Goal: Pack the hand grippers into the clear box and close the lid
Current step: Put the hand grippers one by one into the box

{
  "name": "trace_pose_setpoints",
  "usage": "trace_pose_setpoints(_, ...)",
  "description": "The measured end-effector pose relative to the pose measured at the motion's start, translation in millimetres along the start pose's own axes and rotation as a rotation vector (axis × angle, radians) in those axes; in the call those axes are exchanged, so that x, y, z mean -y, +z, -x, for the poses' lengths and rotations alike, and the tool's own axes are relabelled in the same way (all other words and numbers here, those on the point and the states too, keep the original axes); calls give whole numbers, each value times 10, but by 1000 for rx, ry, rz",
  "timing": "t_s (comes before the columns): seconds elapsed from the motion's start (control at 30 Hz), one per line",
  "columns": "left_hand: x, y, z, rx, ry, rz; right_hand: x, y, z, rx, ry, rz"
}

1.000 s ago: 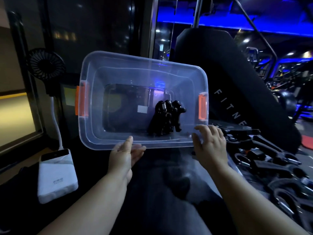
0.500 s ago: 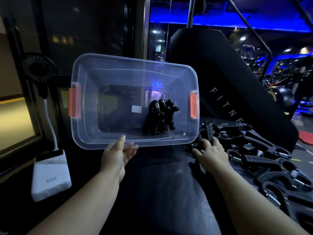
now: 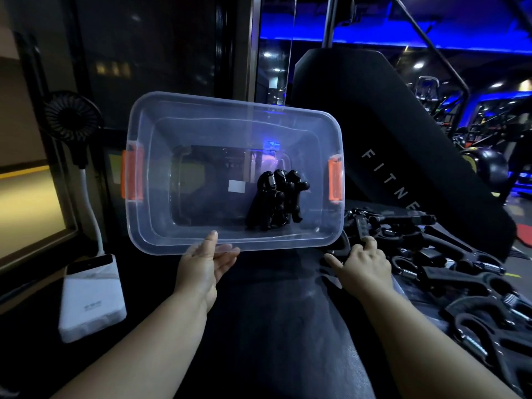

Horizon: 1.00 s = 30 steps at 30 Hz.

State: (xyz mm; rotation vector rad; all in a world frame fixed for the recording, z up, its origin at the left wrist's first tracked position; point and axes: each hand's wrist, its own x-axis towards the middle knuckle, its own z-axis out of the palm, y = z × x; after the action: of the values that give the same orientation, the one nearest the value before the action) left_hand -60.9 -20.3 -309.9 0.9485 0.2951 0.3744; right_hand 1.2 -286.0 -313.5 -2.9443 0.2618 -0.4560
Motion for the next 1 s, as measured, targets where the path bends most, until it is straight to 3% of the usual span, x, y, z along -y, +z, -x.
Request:
trace_pose_setpoints(0.6,-6,-12,11,8,-3,-4,39,-130,214,-49,88,4)
trace_pose_setpoints(1.0,-15,8,28,4,-5,-6,-57,-214,239,-126,83,-533)
